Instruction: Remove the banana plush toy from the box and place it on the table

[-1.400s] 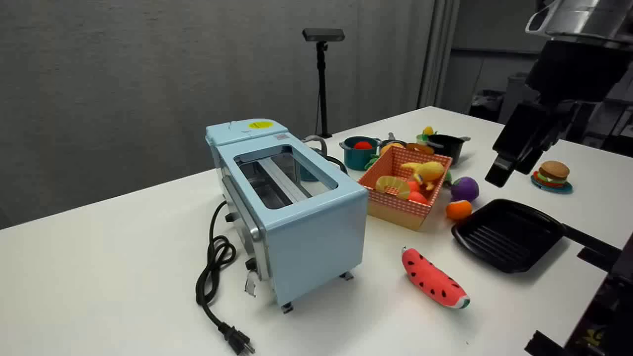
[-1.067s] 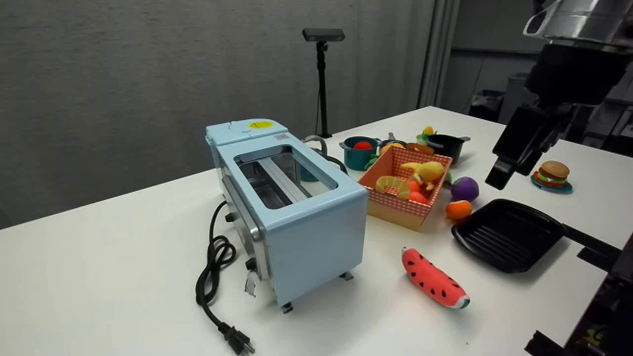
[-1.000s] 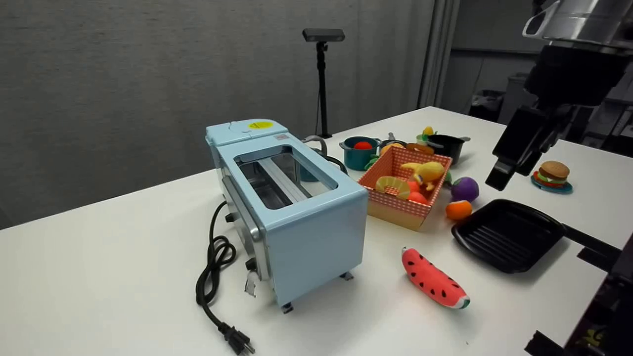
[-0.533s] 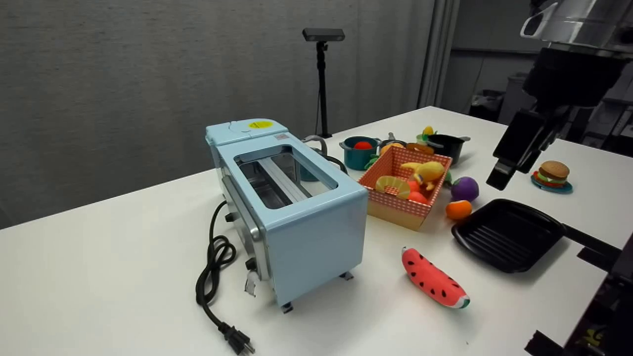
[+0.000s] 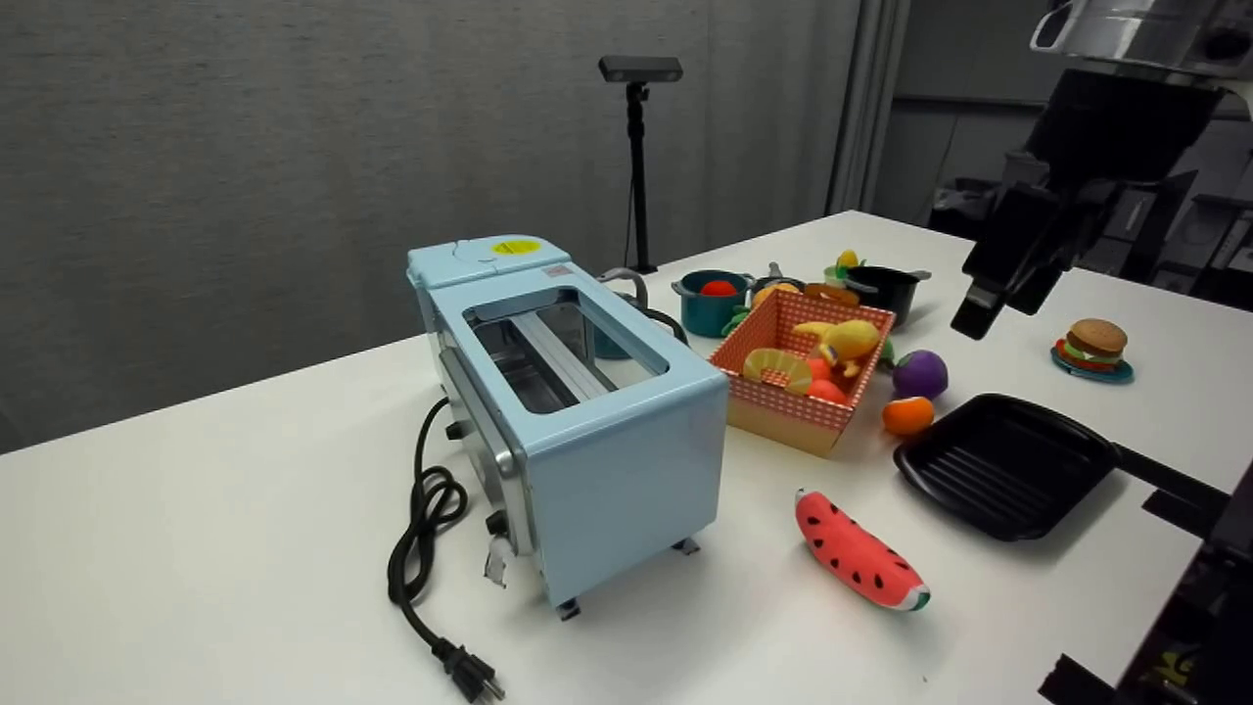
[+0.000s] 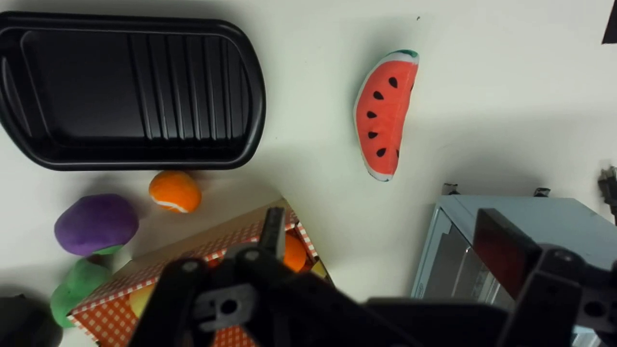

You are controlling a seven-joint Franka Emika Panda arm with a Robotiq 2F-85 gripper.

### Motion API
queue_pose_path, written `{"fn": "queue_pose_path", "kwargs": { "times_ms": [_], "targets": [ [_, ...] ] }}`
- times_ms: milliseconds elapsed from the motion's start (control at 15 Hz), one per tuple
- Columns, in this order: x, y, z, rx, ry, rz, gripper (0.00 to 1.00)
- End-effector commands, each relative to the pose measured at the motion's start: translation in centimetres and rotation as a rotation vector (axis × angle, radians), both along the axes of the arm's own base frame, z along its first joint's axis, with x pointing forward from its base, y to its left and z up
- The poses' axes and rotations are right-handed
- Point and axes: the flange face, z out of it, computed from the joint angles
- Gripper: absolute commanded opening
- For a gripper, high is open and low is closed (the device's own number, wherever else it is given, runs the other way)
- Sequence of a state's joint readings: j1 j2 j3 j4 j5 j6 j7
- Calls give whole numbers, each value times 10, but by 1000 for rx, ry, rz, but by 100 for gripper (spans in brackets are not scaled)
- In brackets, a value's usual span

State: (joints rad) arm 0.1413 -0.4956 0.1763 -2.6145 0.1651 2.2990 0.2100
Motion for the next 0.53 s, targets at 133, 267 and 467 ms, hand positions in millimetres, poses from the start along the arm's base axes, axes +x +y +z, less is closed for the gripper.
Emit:
{"fn": "queue_pose_path", "kwargs": {
  "times_ms": [133,267,467],
  "targets": [
    [28,-26,16,13,-53,-58,100],
    [37,-36,22,21,-68,-81,100],
    [58,-52,26,28,-90,-115,100]
  ]
}}
